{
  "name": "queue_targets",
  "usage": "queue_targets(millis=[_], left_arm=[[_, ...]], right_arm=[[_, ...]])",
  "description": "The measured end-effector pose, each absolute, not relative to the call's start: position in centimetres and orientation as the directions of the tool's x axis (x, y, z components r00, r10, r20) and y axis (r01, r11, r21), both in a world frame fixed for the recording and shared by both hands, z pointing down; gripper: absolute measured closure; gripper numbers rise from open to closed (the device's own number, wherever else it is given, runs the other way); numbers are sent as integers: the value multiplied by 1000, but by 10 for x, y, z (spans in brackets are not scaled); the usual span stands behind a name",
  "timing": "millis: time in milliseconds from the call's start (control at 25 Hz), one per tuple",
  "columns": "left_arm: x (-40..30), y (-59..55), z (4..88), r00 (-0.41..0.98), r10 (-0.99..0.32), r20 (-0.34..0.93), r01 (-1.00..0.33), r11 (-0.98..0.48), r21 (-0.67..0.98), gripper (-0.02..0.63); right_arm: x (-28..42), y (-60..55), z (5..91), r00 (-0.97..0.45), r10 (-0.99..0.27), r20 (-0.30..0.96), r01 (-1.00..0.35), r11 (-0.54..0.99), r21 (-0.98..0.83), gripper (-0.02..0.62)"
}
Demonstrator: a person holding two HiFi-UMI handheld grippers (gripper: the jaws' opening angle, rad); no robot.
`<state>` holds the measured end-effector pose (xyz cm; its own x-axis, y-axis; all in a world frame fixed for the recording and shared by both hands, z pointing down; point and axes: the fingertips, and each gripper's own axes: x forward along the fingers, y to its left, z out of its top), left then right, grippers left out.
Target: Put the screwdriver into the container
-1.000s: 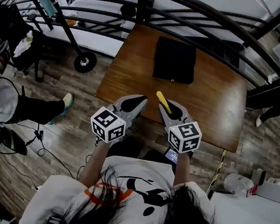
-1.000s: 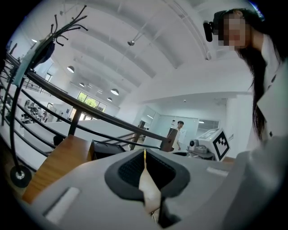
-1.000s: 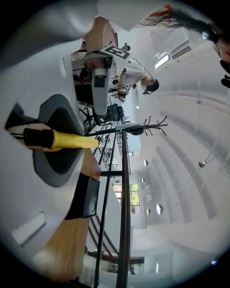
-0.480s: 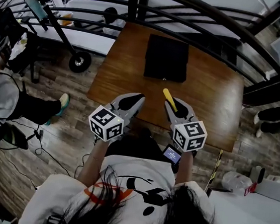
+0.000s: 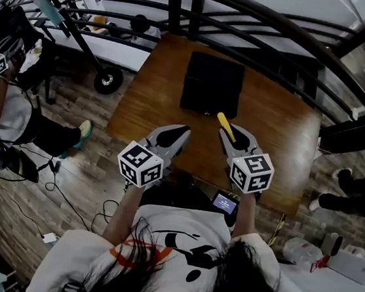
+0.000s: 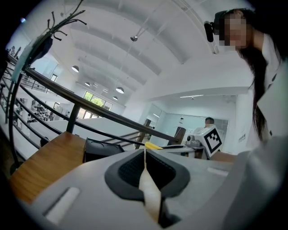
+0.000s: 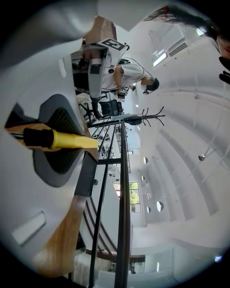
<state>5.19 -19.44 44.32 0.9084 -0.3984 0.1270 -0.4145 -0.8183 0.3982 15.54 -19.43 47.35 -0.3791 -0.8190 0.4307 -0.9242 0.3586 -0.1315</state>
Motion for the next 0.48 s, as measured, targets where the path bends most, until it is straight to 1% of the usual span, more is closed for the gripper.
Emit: queue_targets(millis=[480], left_arm=[[83, -220, 457, 882, -437, 176, -470, -789, 396, 606]], right_arm=[[192, -251, 503, -436, -765, 475, -895, 425, -138, 495]])
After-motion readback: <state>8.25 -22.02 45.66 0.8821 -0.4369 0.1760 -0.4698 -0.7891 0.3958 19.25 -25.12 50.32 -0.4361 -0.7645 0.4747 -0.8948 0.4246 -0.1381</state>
